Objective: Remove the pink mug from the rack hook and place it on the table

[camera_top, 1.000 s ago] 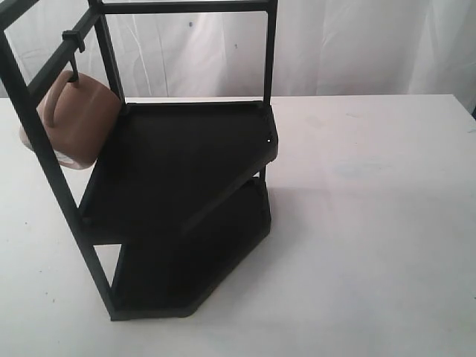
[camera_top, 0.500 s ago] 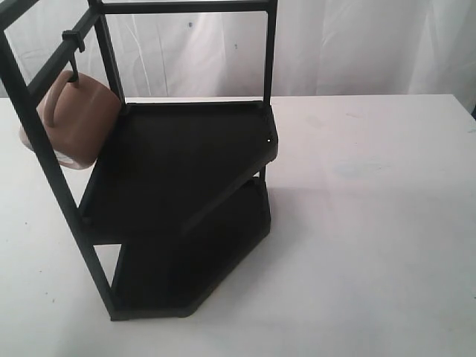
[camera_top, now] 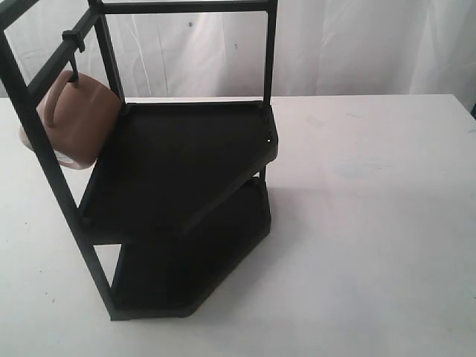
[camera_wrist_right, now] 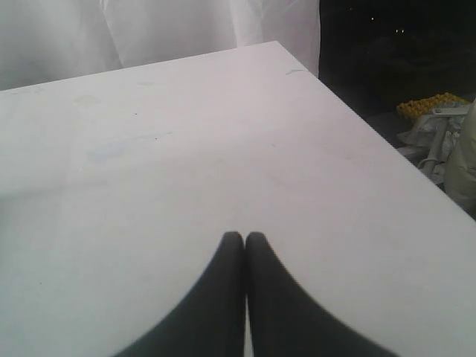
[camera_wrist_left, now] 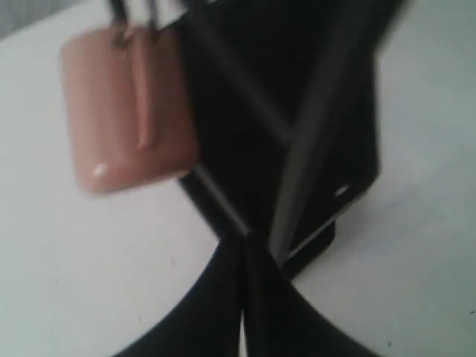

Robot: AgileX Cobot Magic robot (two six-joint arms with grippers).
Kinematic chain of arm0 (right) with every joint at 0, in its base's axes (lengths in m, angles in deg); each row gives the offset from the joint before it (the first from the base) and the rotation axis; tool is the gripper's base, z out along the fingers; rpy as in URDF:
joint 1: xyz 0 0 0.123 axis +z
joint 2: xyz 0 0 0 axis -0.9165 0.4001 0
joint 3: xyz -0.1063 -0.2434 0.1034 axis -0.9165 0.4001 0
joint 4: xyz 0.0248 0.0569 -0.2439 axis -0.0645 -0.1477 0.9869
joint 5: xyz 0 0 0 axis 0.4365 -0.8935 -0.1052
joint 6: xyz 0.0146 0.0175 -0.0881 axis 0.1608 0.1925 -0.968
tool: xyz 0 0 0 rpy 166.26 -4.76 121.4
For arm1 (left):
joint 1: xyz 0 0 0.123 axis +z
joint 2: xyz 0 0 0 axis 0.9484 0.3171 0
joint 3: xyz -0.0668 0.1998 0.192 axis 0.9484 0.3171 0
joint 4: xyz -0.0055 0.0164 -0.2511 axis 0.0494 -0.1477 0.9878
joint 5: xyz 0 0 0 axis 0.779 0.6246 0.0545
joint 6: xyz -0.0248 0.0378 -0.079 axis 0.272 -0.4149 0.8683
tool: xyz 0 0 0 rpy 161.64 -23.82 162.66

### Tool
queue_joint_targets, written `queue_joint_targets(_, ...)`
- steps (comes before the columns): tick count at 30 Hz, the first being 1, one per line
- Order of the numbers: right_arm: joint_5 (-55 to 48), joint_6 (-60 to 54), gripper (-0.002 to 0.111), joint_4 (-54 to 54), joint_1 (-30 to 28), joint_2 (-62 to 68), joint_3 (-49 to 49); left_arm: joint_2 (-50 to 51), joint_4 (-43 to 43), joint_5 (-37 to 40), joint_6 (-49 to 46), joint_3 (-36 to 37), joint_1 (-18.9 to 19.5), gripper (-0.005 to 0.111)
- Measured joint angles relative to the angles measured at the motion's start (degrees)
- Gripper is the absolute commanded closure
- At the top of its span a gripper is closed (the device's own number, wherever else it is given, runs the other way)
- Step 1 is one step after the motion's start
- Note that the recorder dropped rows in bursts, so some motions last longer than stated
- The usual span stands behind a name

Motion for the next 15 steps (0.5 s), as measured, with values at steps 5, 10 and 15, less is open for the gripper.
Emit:
queue_joint_targets(5,0.0,0.0,0.108,0.0,0.0,0.0,0.0,1.88,7.84,-1.09,-11.51,-4.53,-0.45,0.107)
queue_joint_targets(10,0.0,0.0,0.108,0.0,0.0,0.0,0.0,6.68,7.76,-6.59,-15.2,-2.1,-0.45,0.093)
queue_joint_targets(15,0.0,0.0,0.108,0.0,0.0,0.0,0.0,10.65,6.87,-9.6,-18.93,0.48,-0.45,0.063)
